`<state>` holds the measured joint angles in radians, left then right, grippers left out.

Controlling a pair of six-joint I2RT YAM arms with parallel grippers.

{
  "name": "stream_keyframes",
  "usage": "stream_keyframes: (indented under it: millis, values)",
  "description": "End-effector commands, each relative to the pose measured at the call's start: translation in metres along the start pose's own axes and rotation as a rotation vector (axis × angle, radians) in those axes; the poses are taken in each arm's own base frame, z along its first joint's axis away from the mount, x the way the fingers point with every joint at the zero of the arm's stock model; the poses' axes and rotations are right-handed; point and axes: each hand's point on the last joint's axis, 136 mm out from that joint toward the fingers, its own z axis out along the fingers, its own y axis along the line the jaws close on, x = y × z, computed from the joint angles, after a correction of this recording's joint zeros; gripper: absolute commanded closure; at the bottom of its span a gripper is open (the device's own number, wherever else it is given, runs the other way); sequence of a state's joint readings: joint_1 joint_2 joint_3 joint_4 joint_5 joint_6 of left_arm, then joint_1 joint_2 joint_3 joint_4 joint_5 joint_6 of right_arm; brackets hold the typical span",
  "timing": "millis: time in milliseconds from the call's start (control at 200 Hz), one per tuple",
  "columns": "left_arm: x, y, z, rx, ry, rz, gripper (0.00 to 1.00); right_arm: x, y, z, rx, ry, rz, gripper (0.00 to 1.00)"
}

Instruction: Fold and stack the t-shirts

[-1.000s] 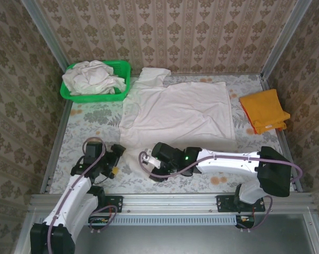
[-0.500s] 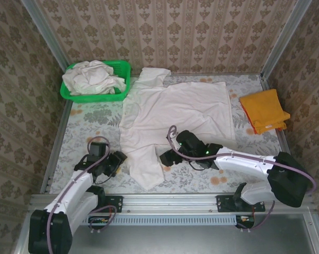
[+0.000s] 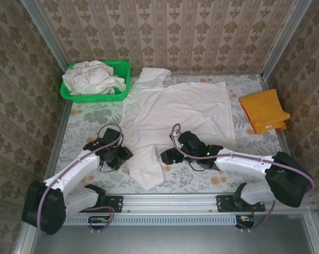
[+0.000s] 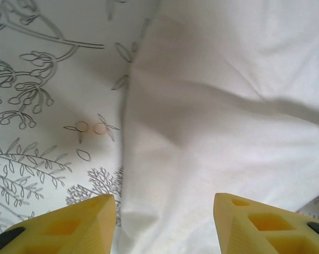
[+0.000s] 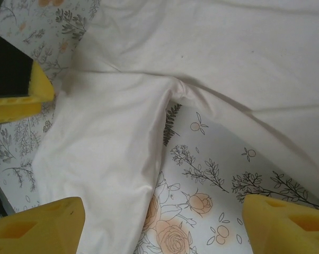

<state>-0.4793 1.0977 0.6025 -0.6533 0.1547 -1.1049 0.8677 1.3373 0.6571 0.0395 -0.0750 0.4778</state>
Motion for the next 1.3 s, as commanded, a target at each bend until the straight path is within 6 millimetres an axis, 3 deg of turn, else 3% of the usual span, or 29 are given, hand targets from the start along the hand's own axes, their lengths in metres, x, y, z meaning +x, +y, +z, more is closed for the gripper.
stream_keyframes:
  millis: [0, 205, 390, 530, 860, 980, 1055, 1140, 1200, 1295]
  values:
    - [0.002, 0.022, -0.007, -0.202, -0.011, 0.076, 0.47, 0.001, -0.008, 0.002, 0.025, -0.015, 0.025, 0.21]
    - [0.005, 0.022, 0.0, -0.327, 0.017, 0.151, 0.49, 0.002, -0.014, 0.002, 0.048, -0.018, 0.025, 0.21]
    - [0.007, 0.008, 0.019, -0.251, 0.04, 0.143, 0.5, 0.003, -0.014, 0.0, 0.047, -0.023, 0.027, 0.21]
    - [0.006, 0.0, 0.023, -0.247, 0.051, 0.156, 0.51, 0.004, -0.015, -0.001, 0.048, -0.022, 0.025, 0.21]
    - [0.012, 0.018, 0.04, -0.273, 0.07, 0.123, 0.55, 0.001, -0.017, -0.003, 0.057, -0.038, 0.028, 0.22]
    - [0.01, 0.023, 0.044, -0.279, 0.062, 0.121, 0.63, -0.001, -0.019, -0.005, 0.066, -0.042, 0.03, 0.22]
    - [0.012, 0.025, 0.049, -0.269, 0.07, 0.111, 0.75, -0.002, -0.023, -0.008, 0.082, -0.048, 0.035, 0.22]
    - [0.014, 0.027, 0.052, -0.264, 0.075, 0.102, 0.9, -0.007, -0.036, -0.019, 0.147, -0.083, 0.065, 0.23]
    - [0.014, 0.028, 0.051, -0.26, 0.071, 0.104, 1.0, -0.012, -0.057, -0.033, 0.244, -0.126, 0.112, 0.23]
    - [0.012, 0.024, 0.048, -0.226, 0.049, 0.111, 1.0, -0.008, -0.104, -0.061, 0.425, -0.16, 0.218, 0.24]
